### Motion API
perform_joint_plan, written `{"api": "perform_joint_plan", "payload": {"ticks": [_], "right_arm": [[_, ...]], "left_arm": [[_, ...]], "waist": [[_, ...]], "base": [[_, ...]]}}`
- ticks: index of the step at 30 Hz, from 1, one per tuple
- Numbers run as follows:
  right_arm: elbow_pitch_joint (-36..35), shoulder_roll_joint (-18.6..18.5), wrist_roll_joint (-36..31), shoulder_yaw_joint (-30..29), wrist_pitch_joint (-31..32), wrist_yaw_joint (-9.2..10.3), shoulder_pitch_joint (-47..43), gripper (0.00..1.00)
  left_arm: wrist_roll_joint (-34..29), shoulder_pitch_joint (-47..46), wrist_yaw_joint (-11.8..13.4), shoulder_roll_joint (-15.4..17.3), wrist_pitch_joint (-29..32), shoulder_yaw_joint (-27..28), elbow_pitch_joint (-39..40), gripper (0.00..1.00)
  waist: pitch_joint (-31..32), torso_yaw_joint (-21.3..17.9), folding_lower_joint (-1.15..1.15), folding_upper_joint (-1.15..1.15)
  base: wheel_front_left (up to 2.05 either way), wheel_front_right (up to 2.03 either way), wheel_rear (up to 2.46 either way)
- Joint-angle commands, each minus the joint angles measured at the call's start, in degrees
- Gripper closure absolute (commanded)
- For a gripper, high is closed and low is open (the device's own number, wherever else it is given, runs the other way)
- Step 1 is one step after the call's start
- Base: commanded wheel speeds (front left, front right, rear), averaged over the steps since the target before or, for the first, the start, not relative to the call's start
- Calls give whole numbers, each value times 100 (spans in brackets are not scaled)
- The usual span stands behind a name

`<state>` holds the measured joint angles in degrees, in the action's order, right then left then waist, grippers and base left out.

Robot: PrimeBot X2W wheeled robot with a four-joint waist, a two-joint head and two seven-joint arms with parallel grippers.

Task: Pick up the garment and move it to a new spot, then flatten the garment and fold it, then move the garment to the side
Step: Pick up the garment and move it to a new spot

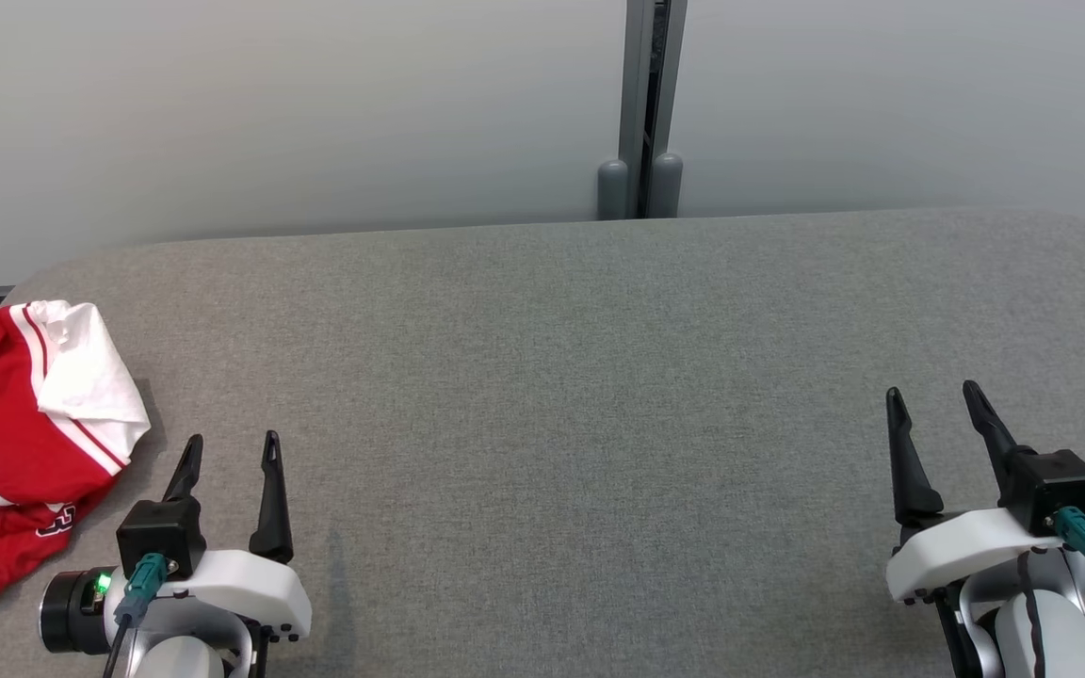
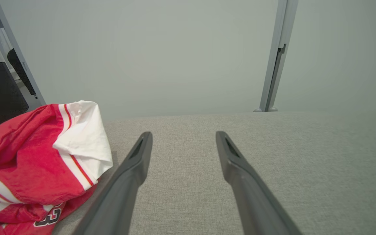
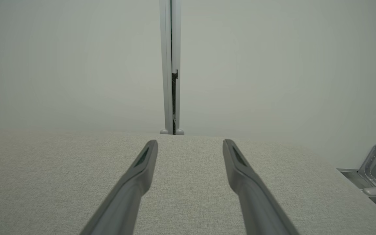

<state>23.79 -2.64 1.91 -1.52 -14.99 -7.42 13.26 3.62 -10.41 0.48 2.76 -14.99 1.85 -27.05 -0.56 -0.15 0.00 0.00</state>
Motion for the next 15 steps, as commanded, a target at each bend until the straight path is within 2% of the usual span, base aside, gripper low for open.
{"api": "perform_joint_plan", "payload": {"ticks": [1,15], "right_arm": [[17,-49,6,-21,-29,-12,-38,0],[47,-48,34,-81,-29,-13,-84,0]], "left_arm": [[58,-90,-40,26,-30,18,-6,0],[249,-107,-139,26,-29,-30,1,0]], "waist": [[5,7,0,0],[29,80,0,0]], "base": [[0,0,0],[0,0,0]]}}
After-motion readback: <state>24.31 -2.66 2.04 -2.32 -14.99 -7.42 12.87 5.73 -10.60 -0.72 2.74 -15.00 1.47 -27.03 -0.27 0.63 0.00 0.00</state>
